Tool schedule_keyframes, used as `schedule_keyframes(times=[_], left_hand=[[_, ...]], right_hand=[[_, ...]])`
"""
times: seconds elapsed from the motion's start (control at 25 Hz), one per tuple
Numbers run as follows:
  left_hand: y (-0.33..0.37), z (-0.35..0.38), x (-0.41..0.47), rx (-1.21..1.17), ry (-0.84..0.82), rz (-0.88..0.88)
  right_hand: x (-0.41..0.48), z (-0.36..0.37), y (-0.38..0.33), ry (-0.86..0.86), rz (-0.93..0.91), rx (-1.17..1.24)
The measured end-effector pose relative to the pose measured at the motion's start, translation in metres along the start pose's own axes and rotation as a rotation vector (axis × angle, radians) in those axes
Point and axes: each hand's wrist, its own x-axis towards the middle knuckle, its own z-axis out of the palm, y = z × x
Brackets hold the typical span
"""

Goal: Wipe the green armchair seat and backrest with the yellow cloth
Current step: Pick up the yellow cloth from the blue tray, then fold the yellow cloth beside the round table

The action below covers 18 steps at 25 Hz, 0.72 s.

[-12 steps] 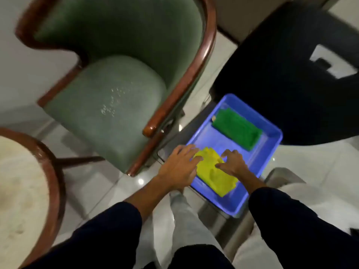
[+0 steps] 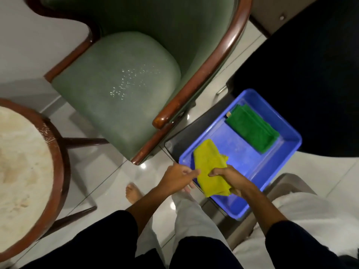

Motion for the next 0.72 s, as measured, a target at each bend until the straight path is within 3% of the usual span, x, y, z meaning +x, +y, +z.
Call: schedule_keyframes(times=[0.08,0.16,0.28,0.36,0.56,0.64,0.72], left_hand=[[-0.002,-0.021,-0.013,-0.495,-0.152,-0.273],[-0.020,-0.046,-0.024,-0.842,-0.147,-0.216],[-0.063,-0.101,-0.049,-1.105,0.106,-0.082],[-0.113,-0.146,-0.074,-1.118,0.246,-0.070],[-0.243,-0.244,-0.134,-1.020,0.384,-0.043],[-0.279,-0.265,-0.135,-0.987,0.557,-0.053],[-0.316,-0.284,-0.127,-0.735,0.850,-0.072]], right_hand=[[-0.017,0.030,-0.017,-0.200,-0.050,0.114],[-0.030,0.068,-0.031,-0.345,-0.040,-0.015],[-0.038,0.122,-0.050,-0.397,-0.049,-0.474],[-0.035,0.167,-0.061,-0.337,-0.157,-0.668],[0.008,0.335,-0.062,-0.014,-0.516,-0.620],[0.033,0.406,-0.062,0.113,-0.666,-0.702],[0.060,0.467,-0.053,0.322,-0.867,-0.946]])
